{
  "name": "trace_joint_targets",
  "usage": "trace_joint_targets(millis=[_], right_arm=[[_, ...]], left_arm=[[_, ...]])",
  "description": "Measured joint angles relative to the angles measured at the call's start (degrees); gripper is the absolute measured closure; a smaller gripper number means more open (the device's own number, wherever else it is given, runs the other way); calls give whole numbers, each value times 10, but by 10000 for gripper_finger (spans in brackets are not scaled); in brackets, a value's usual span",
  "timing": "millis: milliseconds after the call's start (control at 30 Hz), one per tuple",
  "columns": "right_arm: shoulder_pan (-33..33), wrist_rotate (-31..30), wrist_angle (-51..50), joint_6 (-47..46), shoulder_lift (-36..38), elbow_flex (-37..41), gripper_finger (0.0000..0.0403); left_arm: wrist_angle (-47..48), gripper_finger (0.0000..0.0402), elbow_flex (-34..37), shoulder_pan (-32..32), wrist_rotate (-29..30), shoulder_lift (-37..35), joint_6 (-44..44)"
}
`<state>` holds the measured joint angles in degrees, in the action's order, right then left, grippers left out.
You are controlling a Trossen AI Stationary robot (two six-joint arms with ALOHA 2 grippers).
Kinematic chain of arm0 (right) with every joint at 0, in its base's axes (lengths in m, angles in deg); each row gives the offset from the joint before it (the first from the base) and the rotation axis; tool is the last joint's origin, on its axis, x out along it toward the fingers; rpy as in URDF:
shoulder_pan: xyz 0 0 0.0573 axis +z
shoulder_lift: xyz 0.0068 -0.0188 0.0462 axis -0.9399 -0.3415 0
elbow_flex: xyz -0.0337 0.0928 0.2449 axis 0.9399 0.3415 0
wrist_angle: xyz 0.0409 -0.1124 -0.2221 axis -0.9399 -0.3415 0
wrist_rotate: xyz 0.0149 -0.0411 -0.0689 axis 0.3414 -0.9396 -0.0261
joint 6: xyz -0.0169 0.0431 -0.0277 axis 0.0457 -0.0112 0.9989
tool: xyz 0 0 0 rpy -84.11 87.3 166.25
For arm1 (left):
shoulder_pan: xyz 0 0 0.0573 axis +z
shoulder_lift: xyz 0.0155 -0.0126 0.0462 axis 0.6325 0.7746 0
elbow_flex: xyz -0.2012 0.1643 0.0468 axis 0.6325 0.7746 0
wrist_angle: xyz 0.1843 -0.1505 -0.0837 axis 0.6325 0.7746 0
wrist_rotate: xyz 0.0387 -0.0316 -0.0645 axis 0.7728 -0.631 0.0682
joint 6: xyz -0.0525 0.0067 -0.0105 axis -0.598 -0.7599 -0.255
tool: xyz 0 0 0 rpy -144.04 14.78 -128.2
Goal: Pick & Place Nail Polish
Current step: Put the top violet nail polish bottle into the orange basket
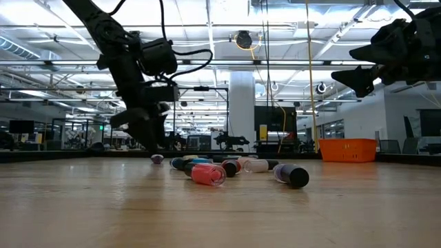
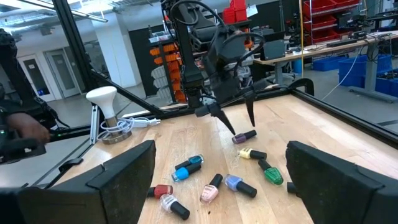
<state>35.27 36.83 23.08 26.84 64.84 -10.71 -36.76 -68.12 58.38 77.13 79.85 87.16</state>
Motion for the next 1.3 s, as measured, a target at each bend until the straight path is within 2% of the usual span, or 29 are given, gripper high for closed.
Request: trace_joint_targets(millis=[200, 667, 767, 933, 1067, 1300], right_arm=[[0, 0, 0, 0, 0, 0, 57], [0, -1, 0, 0, 0, 0, 57], [0, 0, 0, 0, 0, 0, 57], [0, 0, 0, 0, 0, 0, 57], [0, 0, 0, 0, 0, 0, 57], [0, 0, 0, 0, 0, 0, 57]], left_arm=[[11, 167, 0, 16, -3, 0, 81], [-7, 168, -4, 43, -58, 64, 86], [-12, 168, -2, 43, -62, 64, 57], [-19, 167, -2, 42, -65, 63, -42], [-17, 167, -1, 38, -67, 63, -62], [-53, 167, 0, 14, -71, 66, -213]])
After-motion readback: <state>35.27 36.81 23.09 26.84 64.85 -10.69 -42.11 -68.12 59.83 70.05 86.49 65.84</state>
